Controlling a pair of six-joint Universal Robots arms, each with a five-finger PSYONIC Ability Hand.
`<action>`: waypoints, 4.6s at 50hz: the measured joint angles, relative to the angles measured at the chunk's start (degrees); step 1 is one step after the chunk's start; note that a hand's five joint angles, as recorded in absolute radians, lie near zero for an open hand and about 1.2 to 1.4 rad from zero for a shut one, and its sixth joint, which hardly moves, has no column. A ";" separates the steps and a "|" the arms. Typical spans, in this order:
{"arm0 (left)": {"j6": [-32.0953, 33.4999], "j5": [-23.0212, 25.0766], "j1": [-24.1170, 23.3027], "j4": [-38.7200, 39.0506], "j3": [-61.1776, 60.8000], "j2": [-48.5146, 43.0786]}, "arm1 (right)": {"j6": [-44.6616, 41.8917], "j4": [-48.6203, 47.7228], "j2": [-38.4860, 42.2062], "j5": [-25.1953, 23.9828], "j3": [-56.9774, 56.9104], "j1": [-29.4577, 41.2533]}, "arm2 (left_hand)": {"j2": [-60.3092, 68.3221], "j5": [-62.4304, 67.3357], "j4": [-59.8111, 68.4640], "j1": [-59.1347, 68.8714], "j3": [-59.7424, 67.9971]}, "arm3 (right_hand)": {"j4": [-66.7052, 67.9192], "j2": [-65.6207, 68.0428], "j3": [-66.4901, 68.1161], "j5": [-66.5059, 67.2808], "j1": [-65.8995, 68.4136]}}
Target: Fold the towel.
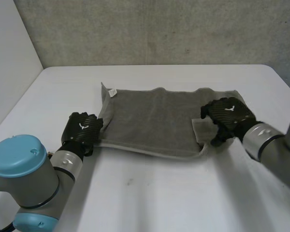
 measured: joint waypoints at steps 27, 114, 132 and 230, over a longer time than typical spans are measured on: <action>0.12 0.06 0.00 -0.01 -0.17 -0.26 | -31.07 8.70 19.76 -10.10 -23.44 -3.98 | 0.00 0.01 0.00 0.00 0.00 | -3.64 -3.58 -3.65 -4.30 -2.94; 0.70 -0.10 -0.09 -0.28 -1.11 -0.15 | -34.69 19.08 38.11 -8.93 -44.79 -3.69 | 0.00 0.00 0.05 0.00 0.00 | 8.81 8.76 8.89 8.92 2.87; 0.78 -0.13 -0.10 -0.36 -1.11 -0.23 | -34.87 18.44 33.75 -5.18 -41.03 -6.55 | 0.00 0.01 0.05 0.00 0.00 | 21.17 20.65 21.15 20.73 16.86; 0.52 12.67 7.48 -14.66 0.58 -1.34 | -14.83 -2.96 2.81 -6.82 7.72 -22.11 | -31.87 -31.54 -31.89 -30.87 -31.71 | 38.28 36.72 38.04 36.75 29.02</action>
